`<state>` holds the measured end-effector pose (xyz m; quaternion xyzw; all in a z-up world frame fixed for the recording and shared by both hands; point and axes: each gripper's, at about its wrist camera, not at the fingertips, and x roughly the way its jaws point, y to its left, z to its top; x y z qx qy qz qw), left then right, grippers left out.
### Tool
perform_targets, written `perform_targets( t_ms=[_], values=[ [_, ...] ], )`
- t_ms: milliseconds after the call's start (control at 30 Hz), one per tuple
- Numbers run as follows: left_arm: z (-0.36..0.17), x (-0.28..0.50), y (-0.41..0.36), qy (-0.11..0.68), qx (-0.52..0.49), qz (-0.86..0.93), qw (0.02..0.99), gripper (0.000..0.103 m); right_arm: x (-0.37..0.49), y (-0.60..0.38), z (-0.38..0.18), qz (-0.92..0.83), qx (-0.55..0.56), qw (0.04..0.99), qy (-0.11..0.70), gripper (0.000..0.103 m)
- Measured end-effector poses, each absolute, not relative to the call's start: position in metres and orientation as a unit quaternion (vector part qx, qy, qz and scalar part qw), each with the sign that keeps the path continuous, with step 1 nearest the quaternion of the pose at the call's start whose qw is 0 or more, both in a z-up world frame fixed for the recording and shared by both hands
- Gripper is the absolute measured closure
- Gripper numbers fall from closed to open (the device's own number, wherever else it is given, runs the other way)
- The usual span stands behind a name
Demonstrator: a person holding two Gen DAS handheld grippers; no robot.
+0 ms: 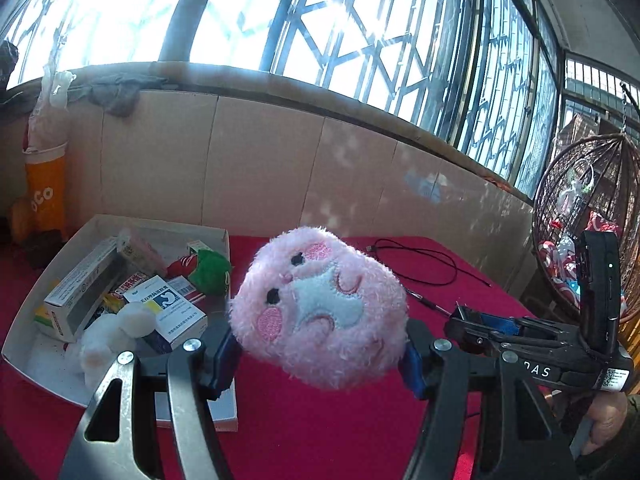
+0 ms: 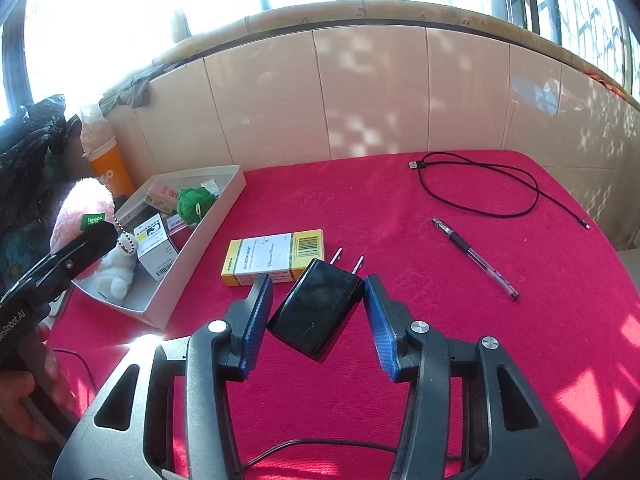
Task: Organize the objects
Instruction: 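Carry the pink plush to the tray with the left gripper while the right carries the plug there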
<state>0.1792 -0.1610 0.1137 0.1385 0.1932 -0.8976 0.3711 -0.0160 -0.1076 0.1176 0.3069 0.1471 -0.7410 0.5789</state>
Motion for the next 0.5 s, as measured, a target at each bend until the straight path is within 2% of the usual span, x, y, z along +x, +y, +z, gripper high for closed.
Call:
perform_targets(
  t_ms=[500],
  values=[
    [0.117, 0.216, -0.180, 0.212, 0.108, -0.881, 0.408, 0.037, 0.011, -0.128, 0.124, -0.725, 0.297, 0.601, 0.160, 0.056]
  ],
)
